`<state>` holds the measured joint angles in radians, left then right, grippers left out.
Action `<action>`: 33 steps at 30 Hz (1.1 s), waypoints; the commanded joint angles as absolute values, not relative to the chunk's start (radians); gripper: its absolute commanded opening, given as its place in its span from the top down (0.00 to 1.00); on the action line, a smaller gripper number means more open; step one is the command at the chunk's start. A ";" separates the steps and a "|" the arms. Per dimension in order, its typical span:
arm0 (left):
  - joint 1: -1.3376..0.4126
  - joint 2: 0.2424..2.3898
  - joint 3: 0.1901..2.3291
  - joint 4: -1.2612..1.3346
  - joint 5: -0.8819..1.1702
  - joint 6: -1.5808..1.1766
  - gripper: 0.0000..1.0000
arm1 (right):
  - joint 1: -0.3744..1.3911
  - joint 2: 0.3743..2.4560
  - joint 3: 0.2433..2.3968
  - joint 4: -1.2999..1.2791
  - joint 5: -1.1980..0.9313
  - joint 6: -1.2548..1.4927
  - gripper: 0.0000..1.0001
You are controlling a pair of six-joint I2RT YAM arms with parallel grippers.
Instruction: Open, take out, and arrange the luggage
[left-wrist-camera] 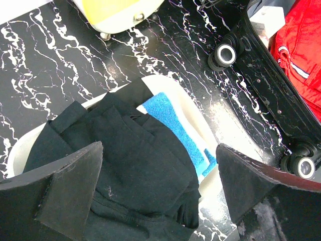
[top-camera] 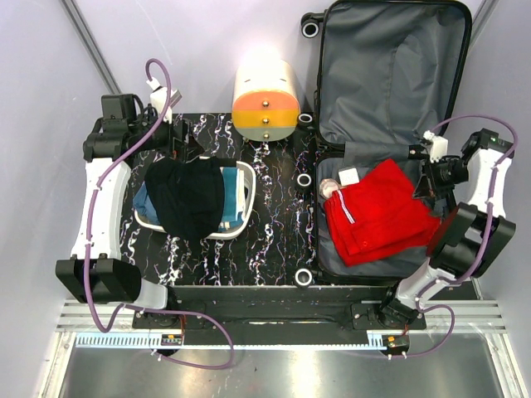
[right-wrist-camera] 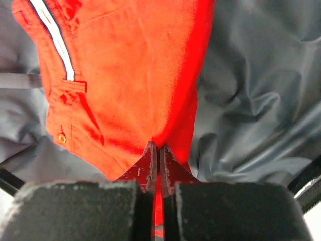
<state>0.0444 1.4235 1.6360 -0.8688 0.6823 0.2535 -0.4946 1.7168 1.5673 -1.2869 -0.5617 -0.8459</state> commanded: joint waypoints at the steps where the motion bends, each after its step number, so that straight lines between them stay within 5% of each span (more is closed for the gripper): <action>1: 0.031 1.413 1.640 -0.813 0.692 0.242 0.01 | -0.497 1.623 1.589 -1.341 -0.588 -0.871 1.00; 9: 0.009 1.414 1.640 -0.802 0.680 0.230 0.01 | -0.499 1.759 1.474 -1.299 -0.540 -0.831 0.96; 10: 0.005 1.411 1.643 -0.802 0.678 0.232 0.01 | -0.499 1.773 1.471 -1.275 -0.546 -0.812 0.90; 11: 0.005 1.411 1.643 -0.802 0.673 0.229 0.01 | -0.500 1.784 1.470 -1.263 -0.554 -0.802 0.64; 14: 0.005 1.408 1.641 -0.802 0.661 0.227 0.01 | -0.500 1.830 1.465 -1.204 -0.591 -0.776 0.25; 16: 0.005 1.408 1.644 -0.811 0.658 0.232 0.01 | -0.500 1.877 1.471 -1.172 -0.603 -0.759 0.16; 20: 0.005 1.407 1.654 -0.841 0.635 0.242 0.01 | -0.499 1.962 1.486 -1.138 -0.609 -0.746 0.14; 25: 0.005 1.407 1.655 -0.850 0.626 0.245 0.01 | -0.500 2.000 1.491 -1.179 -0.673 -0.750 0.28; 27: -0.017 1.413 1.663 -0.850 0.626 0.244 0.01 | -0.502 1.990 1.497 -1.245 -0.713 -0.794 0.43; 31: -0.025 1.424 1.681 -0.850 0.646 0.247 0.01 | -0.506 1.924 1.543 -1.360 -0.746 -0.864 1.00; 33: -0.035 1.419 1.686 -0.848 0.657 0.258 0.01 | -0.508 1.864 1.592 -1.399 -0.727 -0.879 1.00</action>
<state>-0.0200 1.4242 1.6371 -0.8734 0.6430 0.2371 -0.5137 1.9896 1.4967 -1.2415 -0.6327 -0.8192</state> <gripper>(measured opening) 0.988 0.045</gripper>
